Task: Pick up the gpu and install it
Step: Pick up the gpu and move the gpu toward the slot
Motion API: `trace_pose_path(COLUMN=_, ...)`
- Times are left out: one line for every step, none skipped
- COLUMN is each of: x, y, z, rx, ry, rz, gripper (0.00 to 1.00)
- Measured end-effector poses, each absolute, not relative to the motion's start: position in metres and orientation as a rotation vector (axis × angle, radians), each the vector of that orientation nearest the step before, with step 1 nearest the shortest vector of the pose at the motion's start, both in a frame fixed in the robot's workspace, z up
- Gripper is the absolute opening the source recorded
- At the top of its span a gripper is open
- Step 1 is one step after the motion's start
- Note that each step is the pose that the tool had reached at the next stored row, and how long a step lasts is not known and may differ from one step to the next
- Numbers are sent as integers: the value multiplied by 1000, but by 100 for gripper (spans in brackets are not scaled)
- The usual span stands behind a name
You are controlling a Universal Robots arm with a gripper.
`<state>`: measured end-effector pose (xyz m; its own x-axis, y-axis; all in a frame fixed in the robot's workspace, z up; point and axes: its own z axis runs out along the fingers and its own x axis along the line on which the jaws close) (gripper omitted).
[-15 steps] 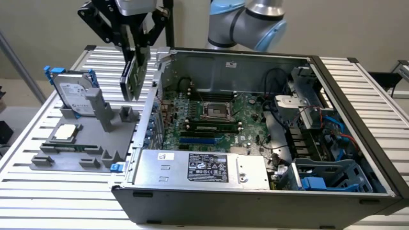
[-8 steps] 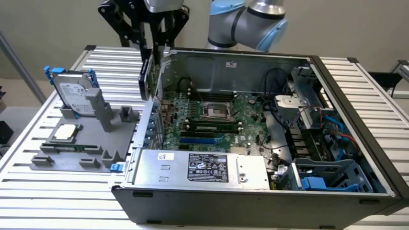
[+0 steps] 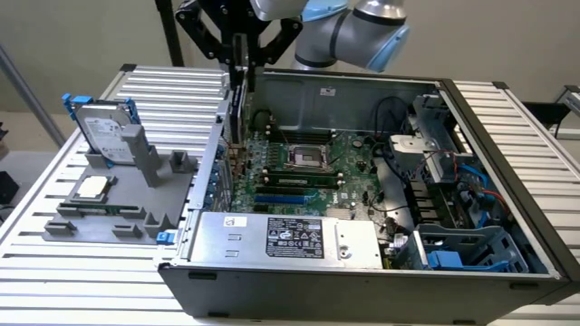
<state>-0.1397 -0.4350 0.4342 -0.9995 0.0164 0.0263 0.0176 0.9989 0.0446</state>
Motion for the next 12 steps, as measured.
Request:
trace_pose_path(x=-135, y=-435, z=434, rx=-26, ry=-3114, rz=-70, gripper=27)
trace_pose_path(x=-131, y=-435, z=434, rx=-26, ry=-3114, rz=-70, gripper=27)
trace_pose_path(x=-126, y=-435, z=433, rx=-26, ry=-3114, rz=-70, gripper=27)
trace_pose_path(x=-122, y=-435, z=432, rx=-26, ry=-3114, rz=-70, gripper=27)
trace_pose_path(x=-117, y=-435, z=431, rx=-26, ry=-3113, rz=-70, gripper=27)
trace_pose_path(x=-113, y=-435, z=430, rx=-26, ry=-3113, rz=-70, gripper=27)
trace_pose_path(x=-108, y=-435, z=429, rx=-27, ry=-3113, rz=-70, gripper=27)
trace_pose_path(x=-103, y=-435, z=428, rx=-26, ry=-3113, rz=-70, gripper=27)
trace_pose_path(x=-99, y=-435, z=427, rx=-26, ry=-3113, rz=-70, gripper=27)
trace_pose_path(x=-94, y=-435, z=426, rx=-27, ry=-3113, rz=-70, gripper=27)
trace_pose_path(x=-90, y=-435, z=425, rx=-26, ry=-3112, rz=-70, gripper=27)
trace_pose_path(x=-85, y=-435, z=424, rx=-26, ry=-3112, rz=-70, gripper=27)
